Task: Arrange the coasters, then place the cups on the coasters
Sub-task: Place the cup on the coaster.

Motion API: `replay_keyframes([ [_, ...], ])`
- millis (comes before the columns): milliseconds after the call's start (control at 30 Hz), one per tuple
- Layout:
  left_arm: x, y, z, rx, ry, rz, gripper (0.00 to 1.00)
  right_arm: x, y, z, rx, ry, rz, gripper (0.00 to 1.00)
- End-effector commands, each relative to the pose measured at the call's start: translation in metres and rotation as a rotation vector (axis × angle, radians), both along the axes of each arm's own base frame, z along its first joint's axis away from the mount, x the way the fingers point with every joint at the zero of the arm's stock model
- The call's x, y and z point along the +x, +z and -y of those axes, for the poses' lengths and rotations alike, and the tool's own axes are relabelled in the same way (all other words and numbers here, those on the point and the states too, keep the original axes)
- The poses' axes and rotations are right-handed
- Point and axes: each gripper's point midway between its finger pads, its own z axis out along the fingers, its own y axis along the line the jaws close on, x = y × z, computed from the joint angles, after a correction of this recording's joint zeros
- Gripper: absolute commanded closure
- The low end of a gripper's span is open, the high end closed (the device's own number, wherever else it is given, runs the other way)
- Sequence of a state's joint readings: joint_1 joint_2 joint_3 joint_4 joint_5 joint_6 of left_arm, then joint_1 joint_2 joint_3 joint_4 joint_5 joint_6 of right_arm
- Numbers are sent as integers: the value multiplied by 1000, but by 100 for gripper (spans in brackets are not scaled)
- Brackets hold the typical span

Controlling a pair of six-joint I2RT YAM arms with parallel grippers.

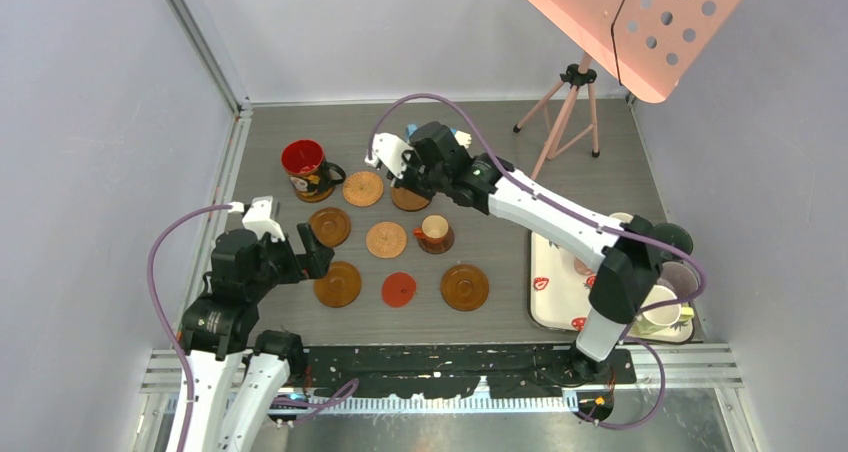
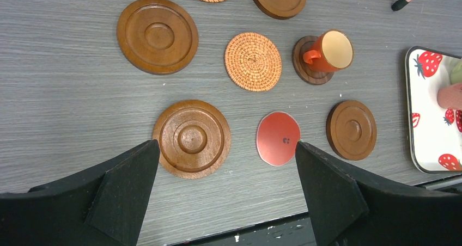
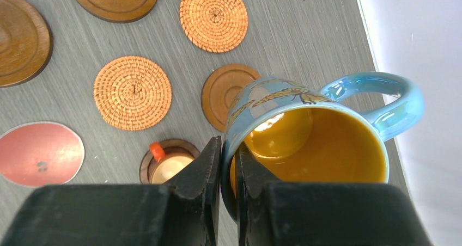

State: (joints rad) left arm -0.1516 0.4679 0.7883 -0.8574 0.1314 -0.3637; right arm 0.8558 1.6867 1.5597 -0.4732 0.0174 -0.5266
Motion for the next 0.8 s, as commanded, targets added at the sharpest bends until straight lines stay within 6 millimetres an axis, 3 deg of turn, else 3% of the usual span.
replay_keyframes([
  [0, 1, 8, 0, -7, 7, 39, 0, 31, 71, -27, 130, 30, 196, 95],
  [300, 2, 6, 2, -10, -4, 28, 0, 52, 37, -46, 107, 33, 99, 95],
  [533, 3, 5, 2, -10, -6, 20, 0, 70, -2, -47, 41, 4, 2, 95],
  [767, 3, 4, 3, -10, -7, 16, 0, 80, -18, -45, 20, -10, -49, 94],
])
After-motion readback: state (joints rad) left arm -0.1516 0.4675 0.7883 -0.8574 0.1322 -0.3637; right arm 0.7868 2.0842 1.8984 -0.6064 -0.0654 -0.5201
